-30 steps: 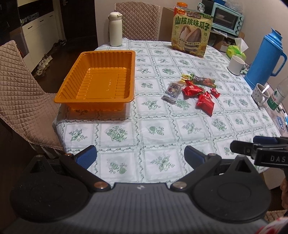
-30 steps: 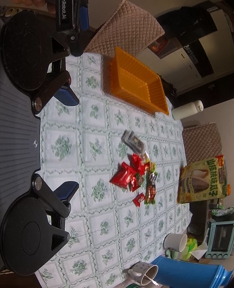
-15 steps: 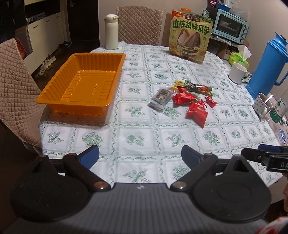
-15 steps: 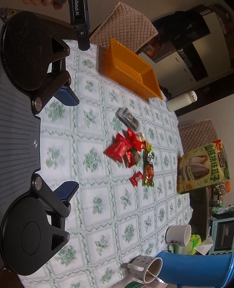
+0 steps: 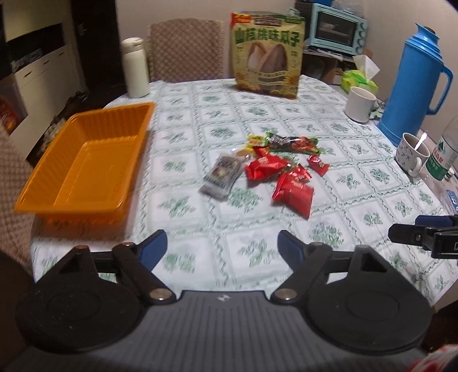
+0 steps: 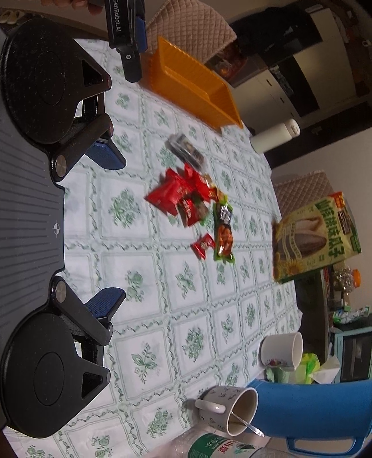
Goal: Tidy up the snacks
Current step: 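Reach the left tool toward the clear snack packet and close on it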
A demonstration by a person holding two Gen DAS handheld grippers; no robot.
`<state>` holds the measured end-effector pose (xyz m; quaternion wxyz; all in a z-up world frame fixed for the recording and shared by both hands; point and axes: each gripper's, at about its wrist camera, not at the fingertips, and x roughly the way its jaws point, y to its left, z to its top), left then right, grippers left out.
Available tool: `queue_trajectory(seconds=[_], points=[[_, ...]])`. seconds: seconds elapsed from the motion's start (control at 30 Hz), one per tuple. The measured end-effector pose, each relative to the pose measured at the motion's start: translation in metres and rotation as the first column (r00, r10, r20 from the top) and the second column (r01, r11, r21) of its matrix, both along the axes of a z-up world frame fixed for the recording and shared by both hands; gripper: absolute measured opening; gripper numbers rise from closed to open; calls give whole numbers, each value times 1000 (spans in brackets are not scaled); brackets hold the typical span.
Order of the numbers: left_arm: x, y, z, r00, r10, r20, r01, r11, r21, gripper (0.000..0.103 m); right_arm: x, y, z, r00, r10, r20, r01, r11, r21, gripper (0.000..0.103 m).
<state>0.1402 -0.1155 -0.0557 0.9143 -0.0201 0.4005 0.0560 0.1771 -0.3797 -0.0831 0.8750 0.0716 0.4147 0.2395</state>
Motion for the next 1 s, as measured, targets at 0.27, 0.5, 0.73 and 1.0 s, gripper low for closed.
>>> queue_trajectory(seconds=[0.27, 0.5, 0.73, 1.0], points=[[67, 7, -16, 992, -118, -35, 119, 993, 24, 61, 23, -6, -4, 996, -90, 26, 90, 996, 5, 90], [120, 17, -34, 983, -169, -74, 172, 984, 35, 61, 47, -2, -11, 988, -149, 31, 149, 989, 2, 90], [153, 25, -54, 975, -188, -115, 193, 981, 34, 56, 69, 6, -19, 988, -153, 34, 155, 987, -36, 90], [174, 32, -73, 970, -190, -154, 196, 980, 29, 51, 89, 18, -29, 991, -129, 36, 131, 988, -76, 89]])
